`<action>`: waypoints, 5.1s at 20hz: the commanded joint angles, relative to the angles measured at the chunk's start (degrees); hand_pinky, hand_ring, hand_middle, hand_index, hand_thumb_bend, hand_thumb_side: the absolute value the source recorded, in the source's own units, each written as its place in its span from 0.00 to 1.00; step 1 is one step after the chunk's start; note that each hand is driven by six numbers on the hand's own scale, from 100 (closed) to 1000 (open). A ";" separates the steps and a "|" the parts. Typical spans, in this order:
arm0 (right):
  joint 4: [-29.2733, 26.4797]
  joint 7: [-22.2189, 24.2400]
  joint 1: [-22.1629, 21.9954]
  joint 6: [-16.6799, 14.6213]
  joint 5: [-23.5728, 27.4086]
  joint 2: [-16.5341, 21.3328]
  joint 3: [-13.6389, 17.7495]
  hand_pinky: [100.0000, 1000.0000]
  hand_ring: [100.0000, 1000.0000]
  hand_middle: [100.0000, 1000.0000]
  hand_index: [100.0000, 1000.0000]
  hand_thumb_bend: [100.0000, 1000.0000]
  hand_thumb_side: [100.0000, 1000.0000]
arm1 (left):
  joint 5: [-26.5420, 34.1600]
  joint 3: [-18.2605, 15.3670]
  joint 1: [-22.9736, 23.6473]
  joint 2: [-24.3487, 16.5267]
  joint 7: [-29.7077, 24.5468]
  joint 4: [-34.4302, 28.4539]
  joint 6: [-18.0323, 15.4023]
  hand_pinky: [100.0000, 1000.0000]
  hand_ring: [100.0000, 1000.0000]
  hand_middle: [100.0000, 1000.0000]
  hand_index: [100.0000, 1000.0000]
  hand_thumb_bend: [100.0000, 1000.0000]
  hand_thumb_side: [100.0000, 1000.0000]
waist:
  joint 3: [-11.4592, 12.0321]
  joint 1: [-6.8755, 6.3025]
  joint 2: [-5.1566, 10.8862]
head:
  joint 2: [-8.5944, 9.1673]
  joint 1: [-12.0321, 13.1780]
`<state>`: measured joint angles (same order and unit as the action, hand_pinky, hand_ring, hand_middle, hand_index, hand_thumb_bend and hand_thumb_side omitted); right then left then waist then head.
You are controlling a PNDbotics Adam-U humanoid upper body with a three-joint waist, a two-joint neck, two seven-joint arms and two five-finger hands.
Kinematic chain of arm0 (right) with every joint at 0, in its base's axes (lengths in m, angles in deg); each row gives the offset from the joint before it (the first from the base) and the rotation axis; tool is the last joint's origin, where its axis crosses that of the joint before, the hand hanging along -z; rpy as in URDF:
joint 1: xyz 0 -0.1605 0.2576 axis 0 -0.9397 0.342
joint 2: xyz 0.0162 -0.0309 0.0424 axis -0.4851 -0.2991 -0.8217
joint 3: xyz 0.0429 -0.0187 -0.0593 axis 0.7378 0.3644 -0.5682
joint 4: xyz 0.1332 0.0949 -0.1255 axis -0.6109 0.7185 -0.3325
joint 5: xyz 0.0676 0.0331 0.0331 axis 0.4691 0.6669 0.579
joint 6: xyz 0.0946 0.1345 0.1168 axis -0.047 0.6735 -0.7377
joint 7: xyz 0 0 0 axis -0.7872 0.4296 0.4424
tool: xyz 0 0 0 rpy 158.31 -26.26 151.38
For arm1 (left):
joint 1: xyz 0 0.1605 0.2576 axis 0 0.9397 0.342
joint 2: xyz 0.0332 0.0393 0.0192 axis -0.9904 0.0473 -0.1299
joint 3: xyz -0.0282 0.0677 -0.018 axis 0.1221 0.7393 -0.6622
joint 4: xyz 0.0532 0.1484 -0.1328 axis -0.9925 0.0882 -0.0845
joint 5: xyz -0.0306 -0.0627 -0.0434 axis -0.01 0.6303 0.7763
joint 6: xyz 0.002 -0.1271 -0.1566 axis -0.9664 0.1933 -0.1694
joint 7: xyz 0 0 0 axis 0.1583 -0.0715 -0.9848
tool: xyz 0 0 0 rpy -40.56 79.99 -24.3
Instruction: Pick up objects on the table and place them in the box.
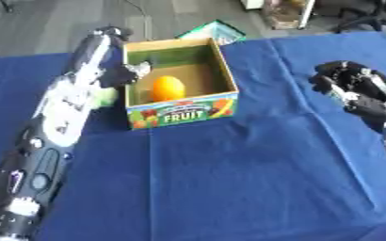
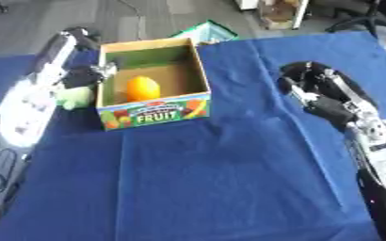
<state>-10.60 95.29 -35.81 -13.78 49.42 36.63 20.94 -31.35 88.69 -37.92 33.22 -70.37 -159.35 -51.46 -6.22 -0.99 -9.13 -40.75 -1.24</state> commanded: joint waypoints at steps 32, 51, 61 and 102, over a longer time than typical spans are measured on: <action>-0.12 0.47 0.86 -0.20 -0.45 1.42 0.19 0.74 0.75 0.57 0.72 0.21 0.29 | -30.50 -0.40 -0.78 -2.87 1.96 18.84 -0.97 0.70 0.60 0.63 0.78 0.24 0.00 | -0.85 -0.12 0.36 | -0.20 -1.09; -0.04 0.50 1.12 -0.25 -0.38 1.13 0.07 0.74 0.75 0.57 0.72 0.20 0.29 | -11.23 -0.08 -3.68 -0.35 21.45 2.37 4.03 0.60 0.22 0.20 0.42 0.00 0.18 | -1.18 0.21 0.71 | -0.23 -0.92; -0.08 1.53 2.47 -0.23 -0.30 0.27 -0.92 0.74 0.75 0.57 0.72 0.20 0.29 | -18.79 0.57 -6.12 7.29 19.49 12.12 2.11 0.70 0.51 0.52 0.74 0.00 0.01 | -4.86 0.28 0.42 | 0.29 0.56; -1.60 0.12 0.35 -0.12 0.00 1.20 0.64 0.74 0.75 0.56 0.71 0.20 0.29 | 43.95 -11.25 25.69 -4.17 17.39 -38.03 9.87 0.79 0.53 0.52 0.74 0.00 0.59 | 3.47 0.38 -0.76 | -1.47 2.21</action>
<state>-10.78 95.67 -36.07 -13.88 49.40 36.35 20.98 12.20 78.36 -11.91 29.57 -52.69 -195.87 -42.02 -2.73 -0.63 -10.61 -41.78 0.63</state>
